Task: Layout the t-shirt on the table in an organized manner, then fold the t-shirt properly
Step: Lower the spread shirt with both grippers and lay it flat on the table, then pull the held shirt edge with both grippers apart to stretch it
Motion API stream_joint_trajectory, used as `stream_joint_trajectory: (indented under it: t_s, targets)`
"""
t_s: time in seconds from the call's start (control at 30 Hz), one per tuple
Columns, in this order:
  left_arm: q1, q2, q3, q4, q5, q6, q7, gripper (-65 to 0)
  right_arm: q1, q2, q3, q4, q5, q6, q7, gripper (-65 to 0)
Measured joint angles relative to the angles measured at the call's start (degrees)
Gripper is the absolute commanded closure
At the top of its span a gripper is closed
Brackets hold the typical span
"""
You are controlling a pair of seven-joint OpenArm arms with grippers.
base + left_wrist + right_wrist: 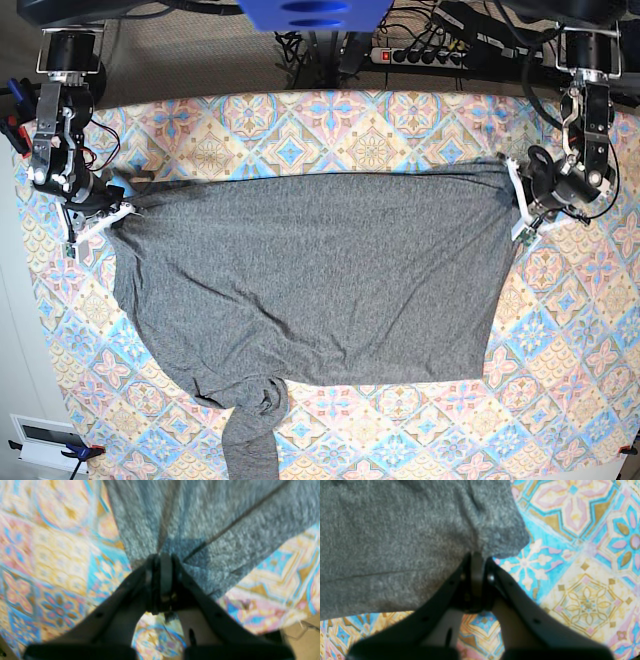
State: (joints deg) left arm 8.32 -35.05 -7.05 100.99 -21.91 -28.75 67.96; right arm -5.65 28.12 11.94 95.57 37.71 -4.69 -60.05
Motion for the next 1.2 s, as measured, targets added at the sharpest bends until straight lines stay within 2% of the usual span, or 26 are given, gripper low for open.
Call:
stream_joint_trajectory:
  t_s: [0.07,0.17,0.67,0.83,0.97,1.03,1.13,1.2]
  targets:
    - [0.7,0.0,0.0,0.0,0.0,0.0,0.0,0.0,-0.1,0.0,0.0,0.0,0.0,0.0,0.0,0.0]
    - [1.9,0.0,0.0,0.0,0.2,0.0,-3.1,0.0,0.0,0.0,0.0,0.0,0.0,0.0,0.0,0.0]
    - [1.6,0.2,-0.6,0.0,0.2,-0.1,-3.4,0.0,0.0,0.0,0.0,0.0,0.0,0.0,0.0,0.0]
    - [-1.1,2.9,-7.9,0.0,-0.2,-0.2,-3.5,0.0,0.3,0.0,0.0,0.0,0.0,0.0,0.1,0.0]
    - [-3.8,4.9,-9.0,-0.2,0.7,0.0,-3.0,0.0,1.7,-0.2,0.0,-1.4,0.2,0.1,-0.7,0.0]
    - [-5.1,6.2,-9.0,-0.2,0.7,0.2,-3.0,0.0,5.8,-0.3,-1.9,-4.1,-0.4,0.0,-0.8,0.0]
    - [-7.4,7.7,-9.0,-2.0,0.6,0.2,-2.8,0.0,11.8,0.0,-7.6,-9.3,0.1,0.2,1.9,0.0]
    - [-9.6,8.5,-9.2,-4.8,1.4,0.5,-2.8,0.0,14.6,-0.3,-11.6,-13.5,0.0,0.2,1.1,0.0]
